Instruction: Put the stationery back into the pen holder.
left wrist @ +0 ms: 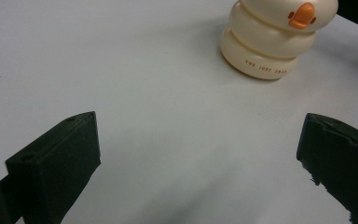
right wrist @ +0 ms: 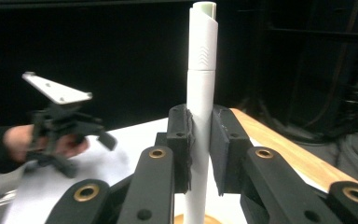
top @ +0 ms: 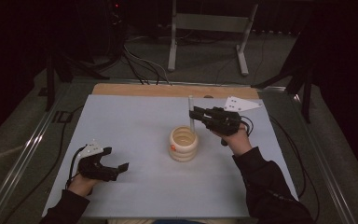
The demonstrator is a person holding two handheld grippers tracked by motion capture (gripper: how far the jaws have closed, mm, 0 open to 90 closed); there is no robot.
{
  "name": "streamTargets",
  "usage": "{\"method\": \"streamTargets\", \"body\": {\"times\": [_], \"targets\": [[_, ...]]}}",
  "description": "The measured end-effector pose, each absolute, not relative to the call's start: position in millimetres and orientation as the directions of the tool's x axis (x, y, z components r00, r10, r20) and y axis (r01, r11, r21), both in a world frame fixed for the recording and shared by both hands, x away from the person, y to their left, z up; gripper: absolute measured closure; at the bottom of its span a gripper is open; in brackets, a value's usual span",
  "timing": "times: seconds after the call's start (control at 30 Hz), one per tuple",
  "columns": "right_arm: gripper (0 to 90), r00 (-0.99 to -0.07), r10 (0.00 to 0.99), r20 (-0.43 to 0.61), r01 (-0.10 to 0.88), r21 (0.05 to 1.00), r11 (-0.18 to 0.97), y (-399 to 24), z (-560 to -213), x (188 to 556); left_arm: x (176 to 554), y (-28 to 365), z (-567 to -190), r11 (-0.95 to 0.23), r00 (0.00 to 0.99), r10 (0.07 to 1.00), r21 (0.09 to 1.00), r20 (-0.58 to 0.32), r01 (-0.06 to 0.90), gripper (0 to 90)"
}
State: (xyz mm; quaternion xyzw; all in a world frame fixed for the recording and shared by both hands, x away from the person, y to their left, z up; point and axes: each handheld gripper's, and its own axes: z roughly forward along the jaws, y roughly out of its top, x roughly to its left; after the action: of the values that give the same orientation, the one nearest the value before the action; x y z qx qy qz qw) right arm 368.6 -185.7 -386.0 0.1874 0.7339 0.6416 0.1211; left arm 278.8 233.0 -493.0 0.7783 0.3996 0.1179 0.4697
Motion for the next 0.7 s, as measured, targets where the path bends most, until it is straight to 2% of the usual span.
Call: {"method": "streamTargets", "body": {"times": [0.33,0.7], "targets": [[79.0,-0.827,0.540,0.155,0.210,0.977,0.042,-168,-412,371,279,233,-493,-0.239,0.653,0.733,0.825,-0.192,0.512,0.1],[79.1,-0.775,0.604,0.185,0.263,0.964,0.043,-164,-435,368,278,233,-493,-0.236,0.653,0.732,0.826,-0.195,0.512,0.1]]}}
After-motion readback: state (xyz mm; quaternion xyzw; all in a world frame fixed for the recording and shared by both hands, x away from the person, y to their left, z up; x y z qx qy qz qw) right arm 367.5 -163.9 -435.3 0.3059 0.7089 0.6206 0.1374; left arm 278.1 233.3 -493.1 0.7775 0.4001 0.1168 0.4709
